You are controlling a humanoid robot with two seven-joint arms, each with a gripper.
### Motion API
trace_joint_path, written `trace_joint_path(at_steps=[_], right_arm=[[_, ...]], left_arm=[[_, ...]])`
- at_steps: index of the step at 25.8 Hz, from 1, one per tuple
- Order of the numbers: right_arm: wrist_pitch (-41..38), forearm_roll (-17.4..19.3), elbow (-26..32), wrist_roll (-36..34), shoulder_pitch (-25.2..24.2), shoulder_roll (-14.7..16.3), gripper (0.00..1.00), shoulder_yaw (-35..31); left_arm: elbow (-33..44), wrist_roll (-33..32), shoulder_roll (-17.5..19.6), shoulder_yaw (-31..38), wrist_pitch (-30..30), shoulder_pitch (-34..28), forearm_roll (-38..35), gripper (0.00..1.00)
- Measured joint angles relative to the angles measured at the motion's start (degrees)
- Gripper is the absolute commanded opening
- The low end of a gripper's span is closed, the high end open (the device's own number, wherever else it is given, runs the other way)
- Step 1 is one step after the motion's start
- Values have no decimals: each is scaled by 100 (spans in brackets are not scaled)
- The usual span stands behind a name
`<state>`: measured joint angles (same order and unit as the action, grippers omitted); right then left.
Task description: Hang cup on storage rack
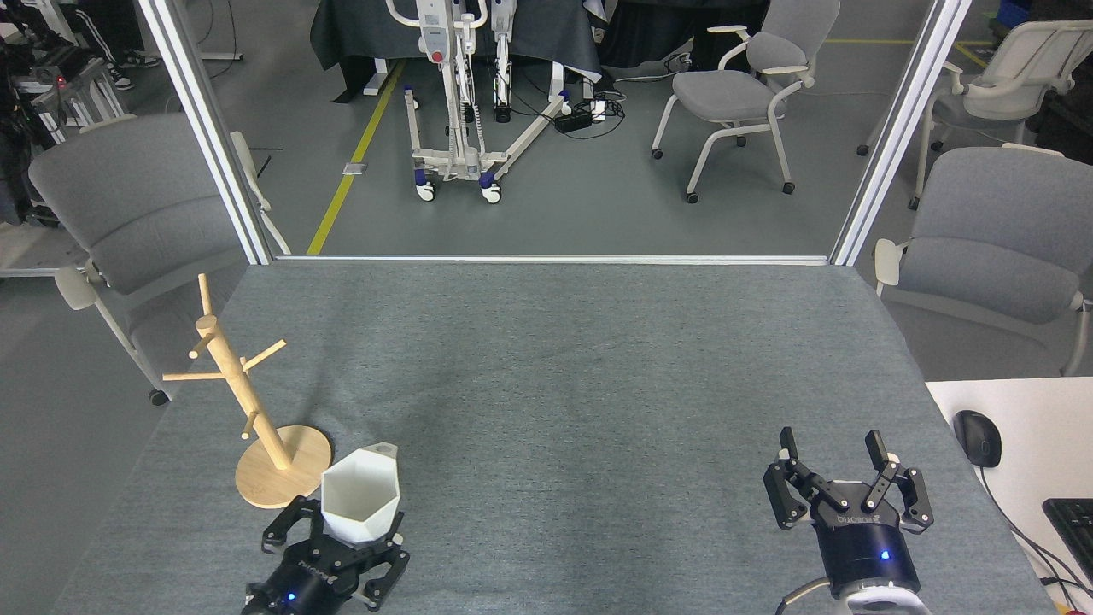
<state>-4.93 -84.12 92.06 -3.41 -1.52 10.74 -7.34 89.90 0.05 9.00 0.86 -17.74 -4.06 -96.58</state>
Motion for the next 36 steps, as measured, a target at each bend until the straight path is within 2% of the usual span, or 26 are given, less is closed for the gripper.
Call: trace_joint_path(at_steps=[8,14,22,28,36], right_arm=[[-211,62,-79,75,151,74,99,-89],[-318,87,-144,14,198,83,99,-89],[-284,106,-255,29,203,83,100,-94],[-281,106,-281,74,375,50,100,-108],[-284,106,-344,92,470,72,100,-110]], left_arm=[[-38,4,398,1717,-6,-342,2,0],[-188,-51,525,2300,72,89,-71,0],[-467,-273,561,2416,256,1075,-976,0],[-481,-308,534,2355,275,1202,-1267,0],[-543,-330,406,1954,284,1309,-1767,0]])
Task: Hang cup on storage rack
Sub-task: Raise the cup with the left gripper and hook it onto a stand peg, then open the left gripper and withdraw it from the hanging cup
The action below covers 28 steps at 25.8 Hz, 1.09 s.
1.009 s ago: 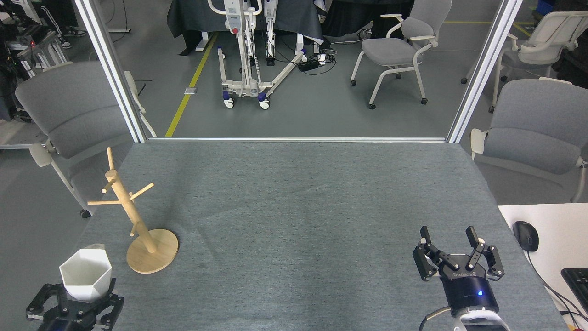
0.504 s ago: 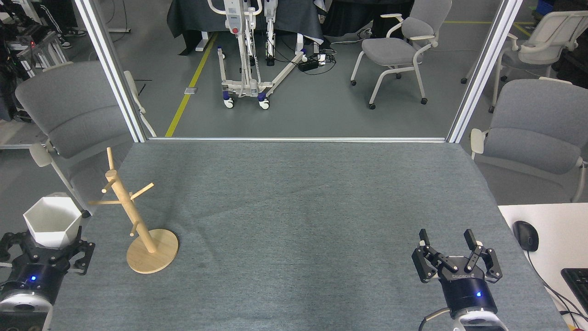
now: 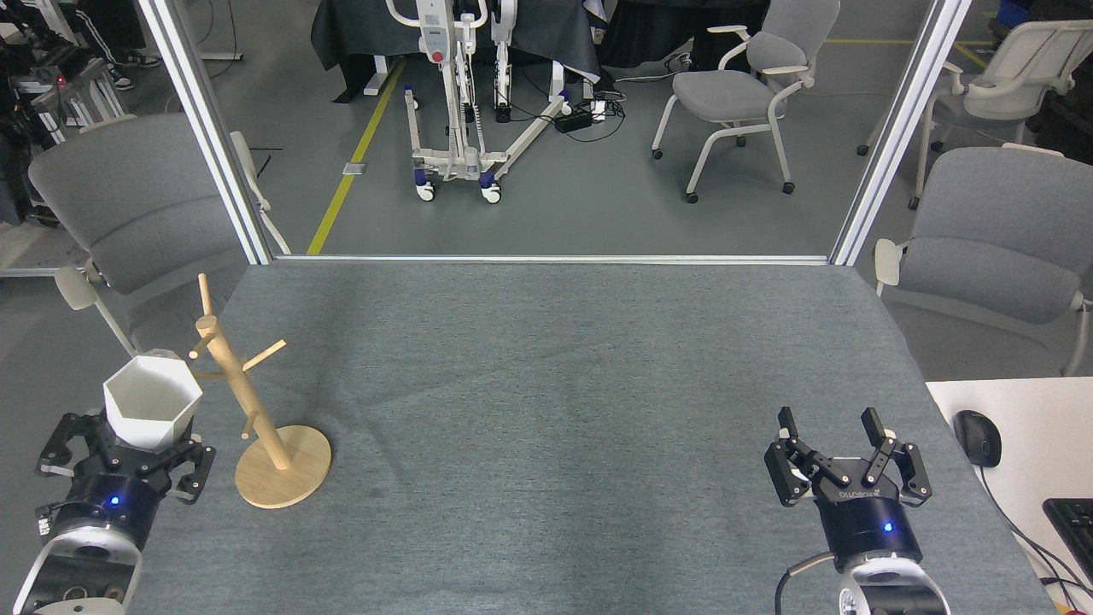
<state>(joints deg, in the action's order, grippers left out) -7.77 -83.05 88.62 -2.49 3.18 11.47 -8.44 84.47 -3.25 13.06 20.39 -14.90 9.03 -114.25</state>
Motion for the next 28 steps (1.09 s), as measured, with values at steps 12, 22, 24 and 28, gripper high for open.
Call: trace_joint_path(at_steps=[12,22,24,28], right_arm=[[-2,-8,-79,-21,120,13,100,15],[-3,-9,-115,-25,123,8,100,-6],[3,-9,-125,-25,122,10,100,-7],[4,-9,-133,-25,125,13,100,-8]], left_arm=[[-316,1,-220,-222,122,64,-171,95],[-551,87,-444,-228,233,64,-128,97],[-666,153,-508,-224,268,64,-122,98],[-882,151,-730,-225,330,46,-105,98]])
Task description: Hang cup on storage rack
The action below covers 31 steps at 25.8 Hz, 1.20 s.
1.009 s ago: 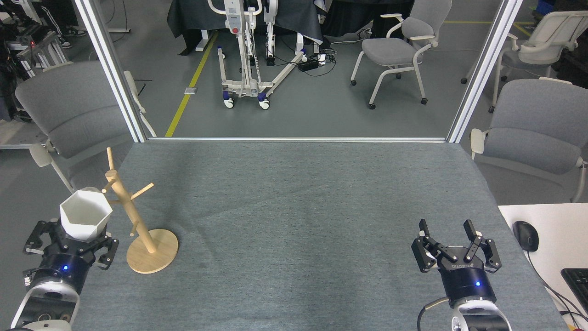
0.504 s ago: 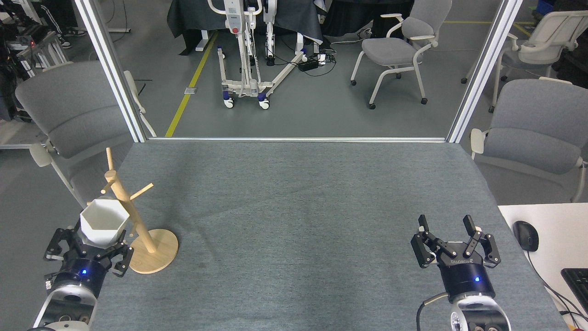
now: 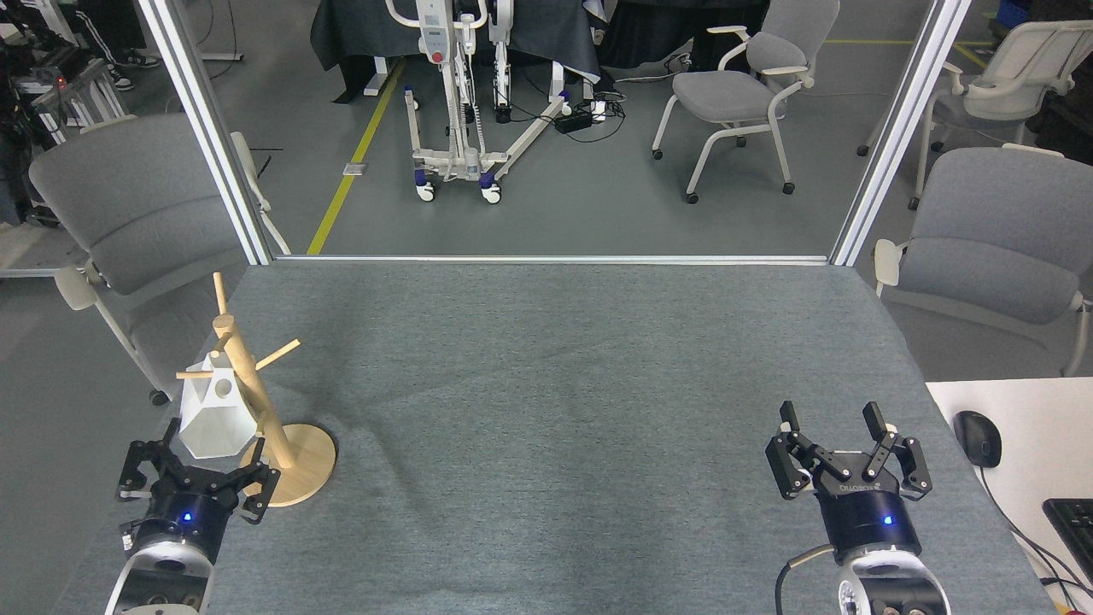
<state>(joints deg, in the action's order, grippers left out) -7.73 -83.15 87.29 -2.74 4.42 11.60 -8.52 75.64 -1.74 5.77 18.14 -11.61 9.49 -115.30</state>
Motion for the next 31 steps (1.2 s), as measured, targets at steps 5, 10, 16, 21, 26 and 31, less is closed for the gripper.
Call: trace_joint_path(at_steps=[5,10,16,21,26,31], right_arm=[[1,0,-2,0,12,5,100,-1],[1,-1,-4,-20,20,8,100,1],[1,-6,-9,-11,31,16,100,-1],[1,-8,-31,-5,32,18,100,-1],[-7,-14,-102,-1,38,18,100,0],[-7,-17,-165,1,49,11,100,-7]], left_arm=[[-192,-141,-338,6,220,-68,15,98],[-439,-98,-402,31,1,-44,31,98],[-476,-21,-428,23,-17,-34,278,98],[-432,-29,-792,-51,-240,-19,757,98],[-240,118,-1252,-357,-389,75,1117,98],[161,248,-1334,-1255,-33,212,1865,98]])
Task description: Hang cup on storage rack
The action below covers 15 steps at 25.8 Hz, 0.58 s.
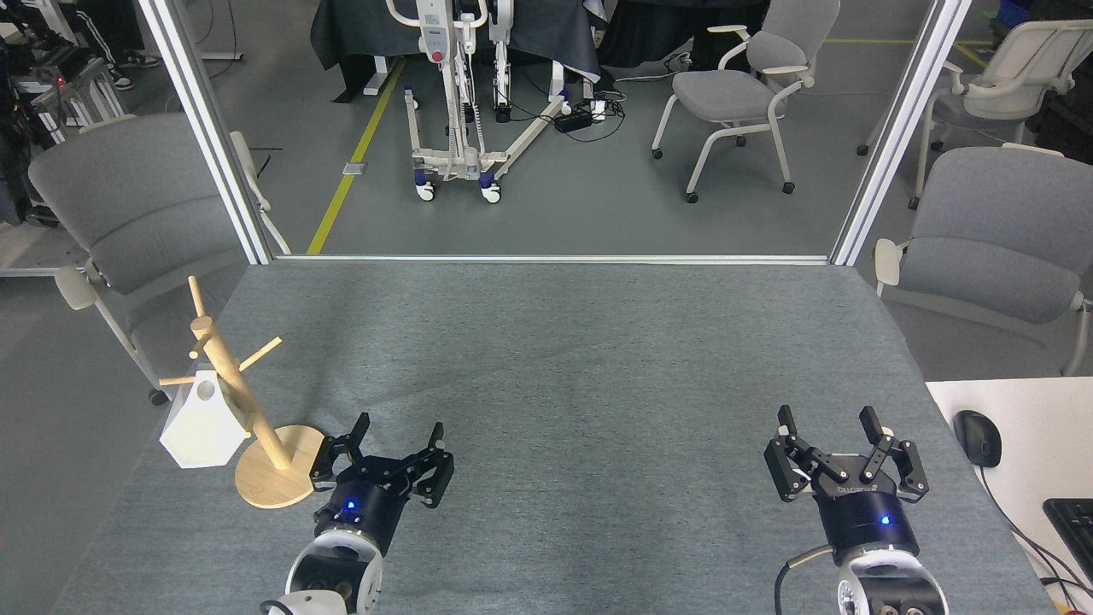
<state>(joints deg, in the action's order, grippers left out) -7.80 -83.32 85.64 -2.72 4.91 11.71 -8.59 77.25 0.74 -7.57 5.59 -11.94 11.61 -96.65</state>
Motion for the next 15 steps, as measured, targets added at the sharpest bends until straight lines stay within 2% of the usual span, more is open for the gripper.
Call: trace_joint_path(at_steps=[7,12,15], right_arm=[[164,14,-191,1,133,-16,100,-2],[481,22,-670,4,590,-20,100,2],[546,22,-812,9,734,-21,100,5]], left_arm=[[459,330,-13,-829,495,208,335,98],[700,437,-9,-1266,946,-163,355,98],[727,172,-8,-1374,1226,-274,357,98]])
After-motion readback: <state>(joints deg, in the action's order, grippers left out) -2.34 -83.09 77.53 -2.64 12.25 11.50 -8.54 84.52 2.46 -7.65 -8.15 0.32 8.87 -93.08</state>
